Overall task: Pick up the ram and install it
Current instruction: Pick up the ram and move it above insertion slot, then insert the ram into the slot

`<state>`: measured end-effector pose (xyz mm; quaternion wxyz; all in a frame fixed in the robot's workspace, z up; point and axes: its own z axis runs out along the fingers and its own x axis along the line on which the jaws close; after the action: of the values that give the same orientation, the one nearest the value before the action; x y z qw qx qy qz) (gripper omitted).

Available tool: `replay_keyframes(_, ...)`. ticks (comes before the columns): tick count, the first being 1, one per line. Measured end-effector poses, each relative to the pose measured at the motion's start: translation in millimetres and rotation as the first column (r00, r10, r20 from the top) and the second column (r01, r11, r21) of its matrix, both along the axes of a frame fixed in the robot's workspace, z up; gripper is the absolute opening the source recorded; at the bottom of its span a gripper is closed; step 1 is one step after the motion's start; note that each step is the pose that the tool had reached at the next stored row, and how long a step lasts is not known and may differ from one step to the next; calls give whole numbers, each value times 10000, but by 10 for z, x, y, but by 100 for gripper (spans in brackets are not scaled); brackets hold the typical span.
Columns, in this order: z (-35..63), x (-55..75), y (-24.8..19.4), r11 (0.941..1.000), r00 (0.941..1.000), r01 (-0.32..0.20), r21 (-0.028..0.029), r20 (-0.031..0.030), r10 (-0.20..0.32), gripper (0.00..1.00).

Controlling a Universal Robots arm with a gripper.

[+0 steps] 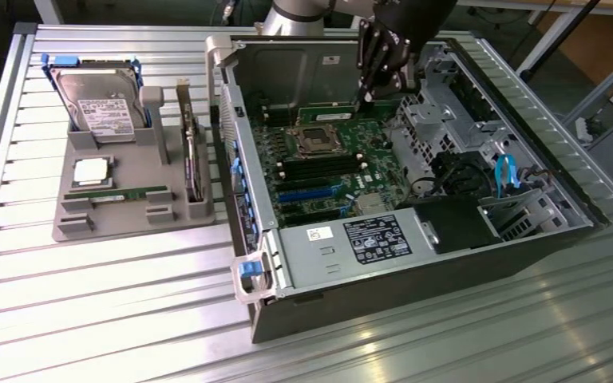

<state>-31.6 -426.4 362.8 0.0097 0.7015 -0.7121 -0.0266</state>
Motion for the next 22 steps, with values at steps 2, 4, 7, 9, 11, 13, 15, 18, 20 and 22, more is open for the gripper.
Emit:
replay_keyframes(2, -2, 76, 3, 10000, 10000, 0, 2, -6, 0, 11)
replay_keyframes(4, -3, 76, 74, 10000, 10000, 0, 0, -7, 0, 11)
replay_keyframes(7, -3, 76, 76, 10000, 10000, 0, 1, -6, 0, 11)
replay_keyframes(9, -3, 76, 76, 10000, 10000, 0, 0, -6, 0, 11)
replay_keyframes(11, -3, 76, 76, 10000, 10000, -1, 0, -7, 1, 11)
replay_keyframes(13, -3, 76, 76, 10000, 10000, 0, 0, -6, 0, 11)
replay_keyframes(15, -3, 76, 76, 10000, 10000, -1, 0, -6, 1, 11)
replay_keyframes(18, -7, 76, 76, 10000, 10000, 0, 1, -6, 0, 11)
replay_keyframes(20, -30, 76, 76, 10000, 10000, 0, 1, -6, 0, 11)
replay_keyframes(22, -75, 76, 76, 10000, 10000, 0, 1, -6, 0, 11)
